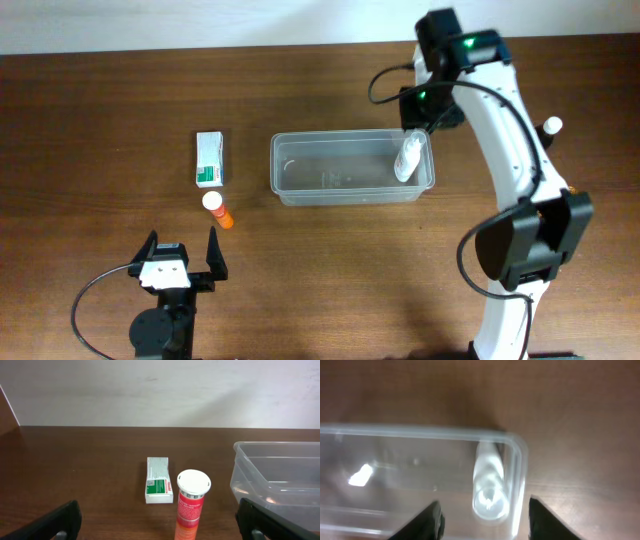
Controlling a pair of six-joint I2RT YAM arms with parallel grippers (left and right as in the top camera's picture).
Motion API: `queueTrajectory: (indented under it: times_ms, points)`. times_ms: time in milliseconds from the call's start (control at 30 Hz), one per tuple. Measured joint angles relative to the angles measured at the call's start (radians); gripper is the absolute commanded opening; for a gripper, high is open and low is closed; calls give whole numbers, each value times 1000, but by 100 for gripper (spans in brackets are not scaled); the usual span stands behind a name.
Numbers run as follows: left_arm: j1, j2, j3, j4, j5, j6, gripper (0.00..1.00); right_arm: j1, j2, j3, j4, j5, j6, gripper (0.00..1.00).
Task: Pack container
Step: 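Open right gripper to release the bottle and raise, then move right gripper over the dark brown bottle and descend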
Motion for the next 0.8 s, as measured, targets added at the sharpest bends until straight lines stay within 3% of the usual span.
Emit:
queueTrajectory:
  times_ms: [67, 133, 267, 433, 800]
  points:
    - [0, -1, 0, 0, 0, 0, 99, -7, 0, 112, -67, 24, -7, 61]
    - [0, -1, 0, 0, 0, 0, 100, -24, -2, 219, -129, 61, -11, 98]
    - [0, -1, 0, 0, 0, 0, 99, -111, -21, 380, -214, 164, -27, 98]
    - [0, -1, 0, 0, 0, 0, 99, -292, -43, 413, -242, 226, -27, 99]
    - [0, 0, 0, 0, 0, 0, 99, -606, -32, 177, -188, 151, 7, 98]
